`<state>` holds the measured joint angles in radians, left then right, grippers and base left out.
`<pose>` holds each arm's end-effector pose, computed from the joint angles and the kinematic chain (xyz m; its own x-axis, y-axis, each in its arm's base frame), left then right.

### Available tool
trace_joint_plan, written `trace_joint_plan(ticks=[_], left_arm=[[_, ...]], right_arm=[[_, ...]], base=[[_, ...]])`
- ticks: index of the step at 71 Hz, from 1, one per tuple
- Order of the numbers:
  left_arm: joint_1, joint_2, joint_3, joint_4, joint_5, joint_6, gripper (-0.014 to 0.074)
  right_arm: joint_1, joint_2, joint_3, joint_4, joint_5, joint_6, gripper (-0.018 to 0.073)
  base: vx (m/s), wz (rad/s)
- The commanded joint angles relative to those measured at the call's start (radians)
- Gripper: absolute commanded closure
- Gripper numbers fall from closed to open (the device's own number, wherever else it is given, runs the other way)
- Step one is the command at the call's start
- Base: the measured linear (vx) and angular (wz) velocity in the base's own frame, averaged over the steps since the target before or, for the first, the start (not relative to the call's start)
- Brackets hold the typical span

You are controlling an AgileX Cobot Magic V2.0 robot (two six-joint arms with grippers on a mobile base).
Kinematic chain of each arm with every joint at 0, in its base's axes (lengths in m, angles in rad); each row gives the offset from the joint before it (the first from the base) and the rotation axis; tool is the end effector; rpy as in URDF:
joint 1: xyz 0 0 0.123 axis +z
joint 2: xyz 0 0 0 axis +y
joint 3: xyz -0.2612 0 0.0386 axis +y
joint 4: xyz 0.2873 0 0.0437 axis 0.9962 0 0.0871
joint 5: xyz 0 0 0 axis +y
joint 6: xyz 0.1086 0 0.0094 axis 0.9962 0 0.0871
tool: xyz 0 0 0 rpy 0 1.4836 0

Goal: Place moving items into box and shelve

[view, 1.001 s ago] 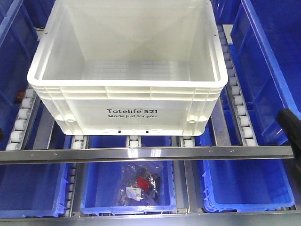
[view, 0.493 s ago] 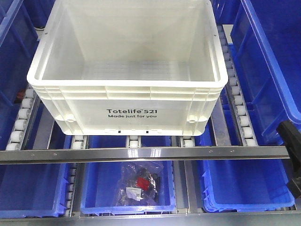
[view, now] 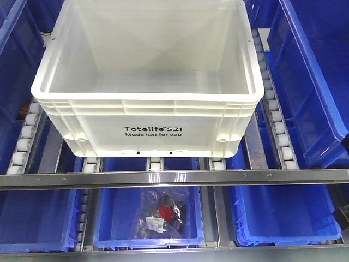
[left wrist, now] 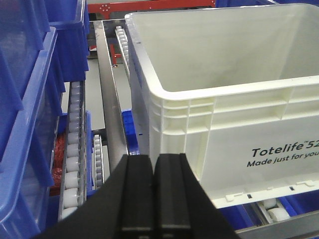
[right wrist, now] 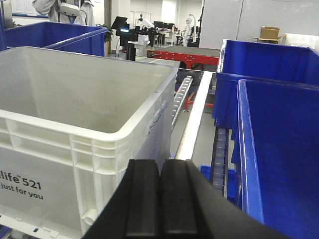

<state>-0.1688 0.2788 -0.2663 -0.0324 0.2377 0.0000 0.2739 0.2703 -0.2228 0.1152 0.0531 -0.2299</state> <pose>0.1525 -0.0268 0.2543 -0.1653 -0.0038 -0.9862 0.1703 0.9849 -0.0323 0.1506 0.0430 0.2584 0.0192 -0.1137 -0.9933 -0.2760 0.9543 -0.1145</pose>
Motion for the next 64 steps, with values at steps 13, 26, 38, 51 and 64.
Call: trace_joint_plan(ticks=[13, 26, 38, 51, 64], left_arm=[[-0.006, 0.010, -0.028, -0.008, -0.079, -0.012, 0.0624], [-0.006, -0.011, -0.028, -0.003, -0.080, 0.000, 0.0624], [-0.006, -0.156, 0.076, 0.019, -0.074, 0.022, 0.0624], [-0.006, -0.310, 0.324, 0.020, -0.142, -0.036, 0.0624], [-0.006, -0.307, 0.310, 0.019, -0.060, -0.037, 0.0624]], right_arm=[[-0.001, 0.007, -0.029, -0.001, -0.082, -0.009, 0.0574], [-0.001, 0.007, -0.029, -0.001, -0.082, -0.009, 0.0574], [-0.001, 0.007, -0.029, -0.001, -0.082, -0.009, 0.0574], [-0.001, 0.008, -0.029, -0.001, -0.082, -0.009, 0.0574], [-0.001, 0.007, -0.029, -0.001, -0.082, -0.009, 0.0574]], base=[[0.00, 0.00], [0.00, 0.00], [0.00, 0.00], [0.00, 0.00], [0.00, 0.00]])
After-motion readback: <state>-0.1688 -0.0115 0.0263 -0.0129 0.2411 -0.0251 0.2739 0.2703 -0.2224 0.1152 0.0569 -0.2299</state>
